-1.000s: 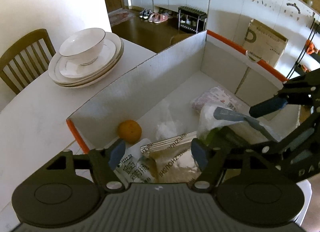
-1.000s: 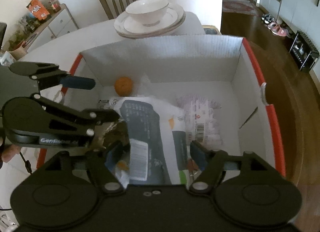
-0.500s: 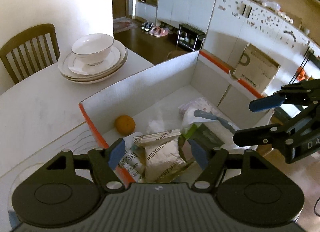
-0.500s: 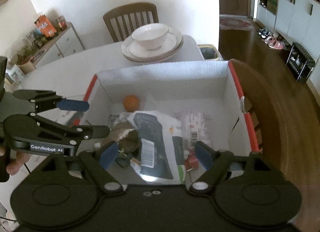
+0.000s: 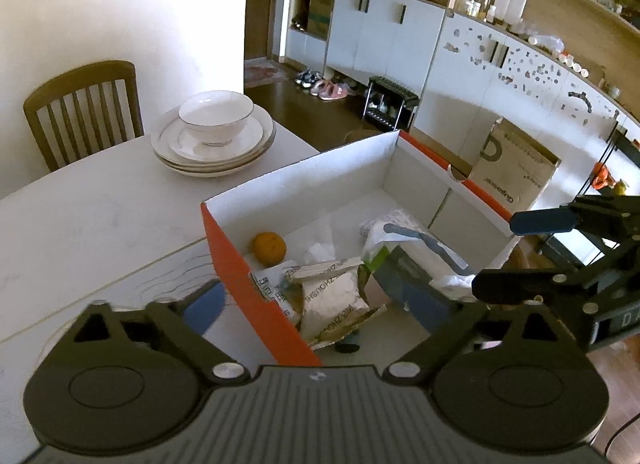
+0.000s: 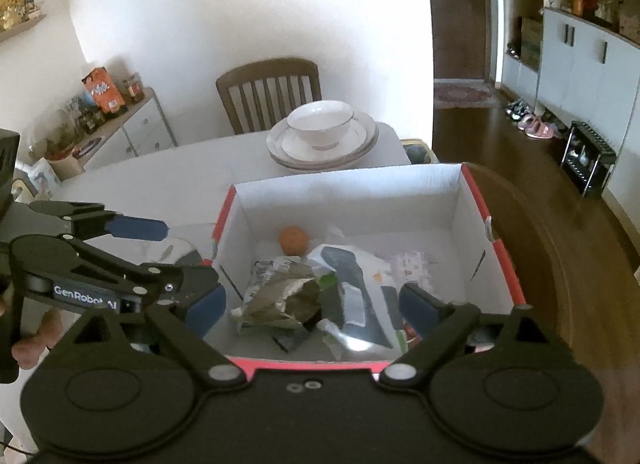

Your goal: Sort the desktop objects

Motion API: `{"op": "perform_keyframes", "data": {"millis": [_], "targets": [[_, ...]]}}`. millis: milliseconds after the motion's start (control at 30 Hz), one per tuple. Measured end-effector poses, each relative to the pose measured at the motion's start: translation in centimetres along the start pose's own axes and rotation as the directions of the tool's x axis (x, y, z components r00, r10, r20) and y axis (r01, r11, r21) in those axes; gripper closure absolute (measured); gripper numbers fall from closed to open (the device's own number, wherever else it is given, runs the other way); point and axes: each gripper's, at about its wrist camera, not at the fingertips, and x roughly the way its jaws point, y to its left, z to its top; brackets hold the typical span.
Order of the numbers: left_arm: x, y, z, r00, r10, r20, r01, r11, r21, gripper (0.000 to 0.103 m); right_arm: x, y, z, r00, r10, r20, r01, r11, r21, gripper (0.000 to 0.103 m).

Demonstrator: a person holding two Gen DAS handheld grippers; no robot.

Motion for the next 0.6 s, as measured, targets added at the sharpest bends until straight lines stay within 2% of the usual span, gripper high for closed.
{"op": "perform_keyframes", "data": {"millis": [133, 333, 600], "targets": [[-1.1, 0.0, -0.8, 1.000, -0.007, 0.009, 0.007, 1.000, 0.015, 0.001, -0.9, 0.8, -0.8, 0.999, -0.025, 0.032, 0.024, 1.000, 0.007, 0.008], [-2.4, 0.1, -2.0, 0.999, -0.025, 0.025, 0.024, 0.999, 0.022, 0.000, -1.9, 1.1, -2.2, 0.997, -0.030, 0.076, 0.025, 0.997, 0.067, 0.001], [-4.1, -0.3, -3.7, 0.998, -0.048, 0.033, 0.047, 0.999, 0.028, 0.000, -3.8, 2.0, -4.1, 0.990, -0.047, 0.131, 0.033, 0.994, 0.105, 0.001]]}}
